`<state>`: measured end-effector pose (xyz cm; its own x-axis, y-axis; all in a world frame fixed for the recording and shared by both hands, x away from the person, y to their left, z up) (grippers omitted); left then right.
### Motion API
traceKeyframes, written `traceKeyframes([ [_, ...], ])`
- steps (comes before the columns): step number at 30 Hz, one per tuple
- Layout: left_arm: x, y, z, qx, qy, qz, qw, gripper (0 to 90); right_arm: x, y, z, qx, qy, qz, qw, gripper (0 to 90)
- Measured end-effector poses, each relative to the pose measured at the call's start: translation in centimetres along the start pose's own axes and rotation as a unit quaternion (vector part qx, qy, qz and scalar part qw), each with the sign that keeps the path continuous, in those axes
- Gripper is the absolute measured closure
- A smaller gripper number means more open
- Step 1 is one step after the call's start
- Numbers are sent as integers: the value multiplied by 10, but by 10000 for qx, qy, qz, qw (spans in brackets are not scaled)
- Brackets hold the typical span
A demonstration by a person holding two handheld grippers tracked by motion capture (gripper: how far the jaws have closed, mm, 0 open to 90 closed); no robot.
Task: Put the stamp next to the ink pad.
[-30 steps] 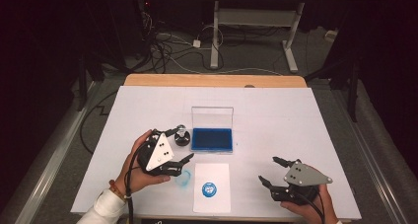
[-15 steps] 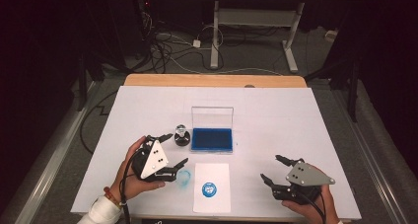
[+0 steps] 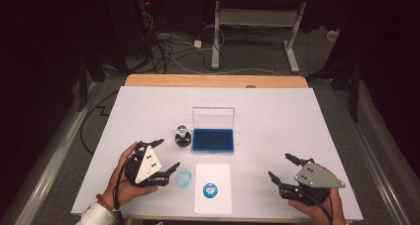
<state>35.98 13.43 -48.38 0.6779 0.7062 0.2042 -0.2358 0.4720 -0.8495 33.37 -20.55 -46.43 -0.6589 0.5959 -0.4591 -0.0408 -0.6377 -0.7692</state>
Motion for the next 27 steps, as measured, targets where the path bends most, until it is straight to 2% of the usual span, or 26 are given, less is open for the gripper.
traceKeyframes([
  [3, 2, 6, 1, 27, -59, 8, 10000, 173, -3, 3, 2, 10, 38, -49, 10000, 278],
  [8, 6, 17, 4, 49, -147, 159, 9998, 173, -6, 7, 6, 29, 100, -97, 9999, 276],
  [12, 7, 29, 5, 110, -96, 300, 9994, 173, -8, 11, 8, 59, 149, -141, 9998, 274],
  [14, 7, 38, 5, 237, -90, 250, 9994, 172, -8, 13, 9, 74, 149, -151, 9997, 273],
  [16, 7, 47, 3, 350, -83, 374, 9987, 172, -9, 15, 9, 96, 155, -196, 9996, 259],
  [18, 7, 54, 4, 446, -42, 397, 9982, 172, -9, 17, 7, 118, 150, -231, 9996, 247],
  [22, 5, 65, 6, 542, -30, 685, 9962, 173, -8, 21, 5, 164, 121, -238, 9995, 238],
  [25, 3, 69, 6, 603, -48, 689, 9958, 173, -6, 21, 3, 177, 75, -223, 9996, 234],
  [27, 3, 67, 7, 555, -53, 744, 9957, 172, -4, 20, 3, 151, 47, -209, 9997, 232],
])
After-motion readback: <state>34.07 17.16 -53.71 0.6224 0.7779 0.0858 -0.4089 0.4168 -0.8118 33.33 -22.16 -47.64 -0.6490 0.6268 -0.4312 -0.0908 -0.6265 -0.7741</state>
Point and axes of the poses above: each handheld gripper's, and its own axes: z roughly backward along the jaws, y roughly out of its underside, x roughly to its left, the point moved 10 cm from there along -z, roughly forward along the jaws, and after that the axes turned 12 degrees about z, right-handed, at the moved point
